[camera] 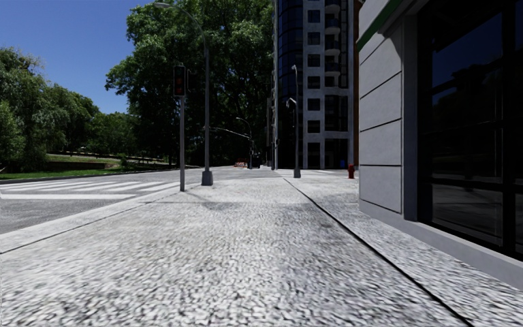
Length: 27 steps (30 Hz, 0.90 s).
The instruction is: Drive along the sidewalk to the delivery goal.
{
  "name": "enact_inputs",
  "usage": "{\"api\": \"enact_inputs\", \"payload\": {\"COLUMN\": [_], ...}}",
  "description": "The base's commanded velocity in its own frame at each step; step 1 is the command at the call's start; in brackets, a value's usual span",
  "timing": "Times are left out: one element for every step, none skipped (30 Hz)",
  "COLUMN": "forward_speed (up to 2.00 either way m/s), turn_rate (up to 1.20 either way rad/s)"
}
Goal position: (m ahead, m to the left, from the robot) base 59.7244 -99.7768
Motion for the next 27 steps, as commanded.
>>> {"api": "enact_inputs", "payload": {"forward_speed": [2.0, 2.0, 2.0, 2.0, 2.0, 2.0, 2.0, 2.0, 2.0, 2.0, 2.0, 2.0, 2.0, 2.0, 2.0, 2.0, 2.0, 2.0, 2.0, 2.0, 2.0, 2.0, 2.0, 2.0, 2.0, 2.0, 2.0], "turn_rate": [0.0, 0.0, 0.0, 0.0, 0.0, 0.0, 0.0, 0.0, 0.0, 0.0, 0.0, 0.0, 0.0, 0.0, 0.0, 0.0, 0.0, 0.0, 0.0, -0.07, -0.15, -0.18, -0.18, -0.19, -0.2, -0.23, -0.23]}}
